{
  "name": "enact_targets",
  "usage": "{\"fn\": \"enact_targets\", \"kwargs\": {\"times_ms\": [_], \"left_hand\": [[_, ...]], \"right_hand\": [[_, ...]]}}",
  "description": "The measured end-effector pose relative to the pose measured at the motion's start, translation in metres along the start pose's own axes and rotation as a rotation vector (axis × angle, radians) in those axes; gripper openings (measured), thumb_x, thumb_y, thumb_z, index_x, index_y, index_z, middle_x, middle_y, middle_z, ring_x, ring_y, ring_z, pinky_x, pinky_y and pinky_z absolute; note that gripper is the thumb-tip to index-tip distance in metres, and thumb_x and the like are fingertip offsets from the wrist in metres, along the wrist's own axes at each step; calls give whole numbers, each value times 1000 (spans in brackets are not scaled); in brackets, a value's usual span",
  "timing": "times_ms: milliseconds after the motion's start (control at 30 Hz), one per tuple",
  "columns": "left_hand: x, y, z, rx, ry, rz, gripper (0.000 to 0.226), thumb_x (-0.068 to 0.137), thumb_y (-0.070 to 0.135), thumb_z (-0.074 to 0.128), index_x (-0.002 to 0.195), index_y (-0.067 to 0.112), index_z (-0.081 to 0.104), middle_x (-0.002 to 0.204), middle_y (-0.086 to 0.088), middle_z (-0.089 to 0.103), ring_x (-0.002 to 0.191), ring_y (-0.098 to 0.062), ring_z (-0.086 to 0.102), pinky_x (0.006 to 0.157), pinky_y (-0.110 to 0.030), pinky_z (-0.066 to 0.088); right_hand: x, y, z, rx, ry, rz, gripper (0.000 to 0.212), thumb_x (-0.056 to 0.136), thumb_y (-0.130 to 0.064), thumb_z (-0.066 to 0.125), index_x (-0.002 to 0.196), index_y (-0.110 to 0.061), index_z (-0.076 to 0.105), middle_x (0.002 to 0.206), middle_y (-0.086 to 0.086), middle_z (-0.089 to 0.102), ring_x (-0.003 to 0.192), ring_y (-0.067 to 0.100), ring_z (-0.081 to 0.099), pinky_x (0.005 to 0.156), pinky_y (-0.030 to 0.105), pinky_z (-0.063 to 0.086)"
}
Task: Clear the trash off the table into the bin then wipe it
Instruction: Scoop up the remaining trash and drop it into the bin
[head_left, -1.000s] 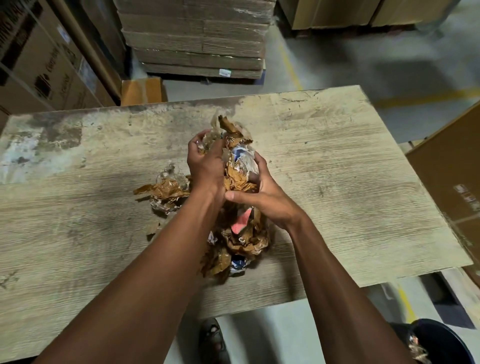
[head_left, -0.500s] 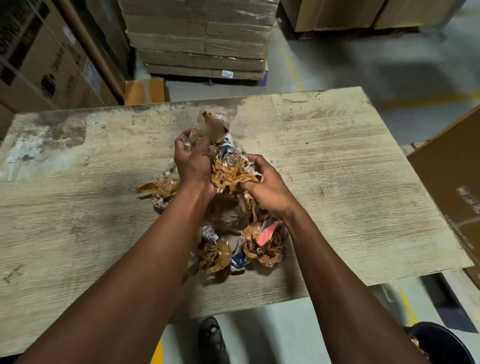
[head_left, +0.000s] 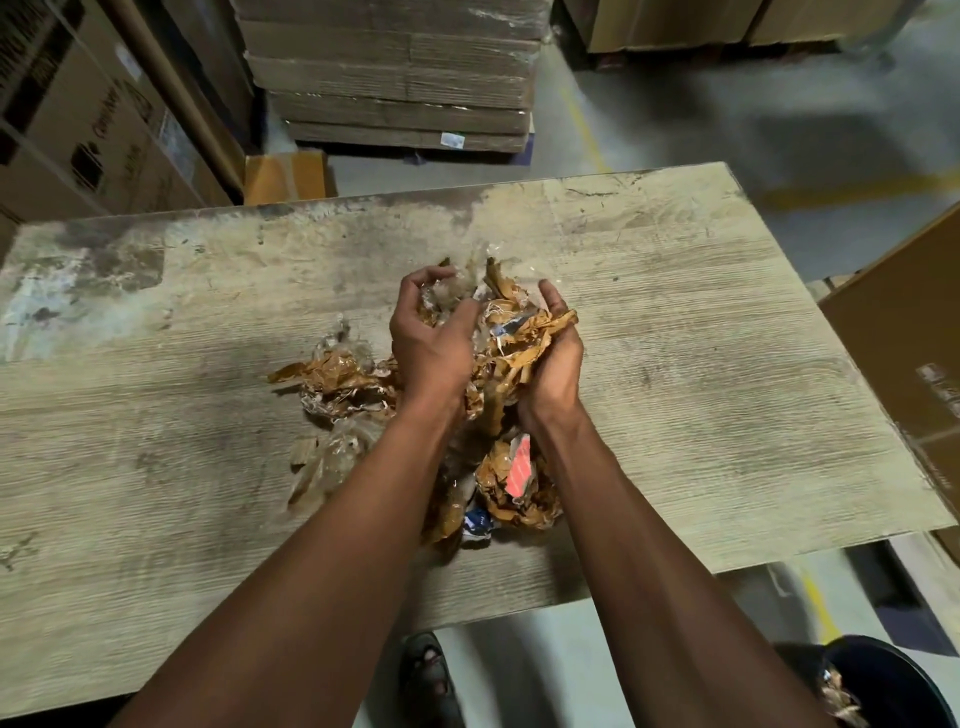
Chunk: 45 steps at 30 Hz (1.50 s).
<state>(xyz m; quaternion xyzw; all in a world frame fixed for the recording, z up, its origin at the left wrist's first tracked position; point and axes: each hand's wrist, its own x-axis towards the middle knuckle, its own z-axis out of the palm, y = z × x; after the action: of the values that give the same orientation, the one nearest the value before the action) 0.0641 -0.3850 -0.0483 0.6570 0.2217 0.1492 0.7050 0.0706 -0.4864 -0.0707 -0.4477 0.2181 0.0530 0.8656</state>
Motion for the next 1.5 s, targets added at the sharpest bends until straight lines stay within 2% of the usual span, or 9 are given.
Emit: {"fn": "enact_targets", "kwargs": {"times_ms": [233, 467, 600, 800, 1000, 1133, 1300, 1433, 1500], "left_hand": [[-18, -4, 11, 47, -86, 5, 28, 99, -4, 64, 122, 12, 68, 136, 11, 64, 67, 19, 60, 53, -9, 47], [-30, -5, 22, 102, -225, 28, 69, 75, 81, 68, 126, 35, 60, 143, 8, 55, 124, 6, 55, 90, -14, 53], [-26, -9, 24, 180, -206, 62, 67, 70, 63, 83, 128, 39, 57, 139, 11, 55, 126, 3, 55, 107, -30, 52], [-14, -8, 28, 74, -114, 24, 38, 94, 18, 81, 126, 26, 62, 130, 17, 62, 97, 21, 61, 74, -5, 50], [-8, -6, 33, 25, -66, 32, 28, 94, 10, 79, 118, 21, 71, 136, 8, 68, 97, 8, 69, 69, -13, 55], [-10, -3, 38, 38, -126, 61, 22, 90, 13, 79, 107, 27, 73, 125, 11, 72, 103, 5, 67, 86, -26, 58], [-12, 9, 50, -36, -140, 52, 20, 91, 8, 78, 104, 22, 73, 115, 14, 73, 73, 14, 63, 64, -25, 55], [-13, 20, 56, -130, -96, 22, 18, 90, 8, 78, 100, 22, 75, 106, 13, 77, 74, -4, 64, 60, -35, 49], [-16, 25, 60, -158, -75, 7, 17, 86, 14, 77, 97, 26, 76, 113, 1, 78, 83, -16, 67, 65, -38, 54]], "right_hand": [[-5, -10, 10, -237, -56, -70, 40, 97, -31, 64, 124, -2, 74, 120, 21, 77, 114, 36, 75, 102, 49, 58], [1, -15, 3, -454, -48, -208, 20, 106, -36, 64, 103, -21, 76, 98, -1, 80, 93, 16, 73, 84, 32, 58], [6, -18, -3, -526, -165, -200, 25, 103, -17, 50, 116, -24, 70, 105, 9, 73, 95, 20, 64, 93, 36, 53], [5, -33, -20, -421, -262, -28, 49, 107, 1, 43, 146, -27, 53, 133, 4, 71, 115, 4, 70, 93, 23, 55], [-1, -39, -13, -231, -66, -63, 65, 113, -59, 36, 170, -31, 23, 169, -3, 37, 147, 14, 41, 124, 49, 28], [5, -38, -2, -205, -4, -86, 72, 100, -78, 46, 139, -22, 70, 134, 7, 74, 122, 17, 73, 113, 49, 53], [13, -35, -4, -8, 130, -45, 38, 99, -20, 67, 135, -7, 62, 133, 32, 68, 123, 47, 69, 108, 60, 56], [11, -48, -10, -10, 111, -78, 61, 98, -9, 69, 139, -39, 35, 131, 5, 64, 133, 25, 59, 123, 58, 39], [11, -51, -10, -100, 82, -143, 41, 105, -5, 56, 137, -31, 57, 127, -5, 68, 127, 18, 63, 119, 52, 45]]}}
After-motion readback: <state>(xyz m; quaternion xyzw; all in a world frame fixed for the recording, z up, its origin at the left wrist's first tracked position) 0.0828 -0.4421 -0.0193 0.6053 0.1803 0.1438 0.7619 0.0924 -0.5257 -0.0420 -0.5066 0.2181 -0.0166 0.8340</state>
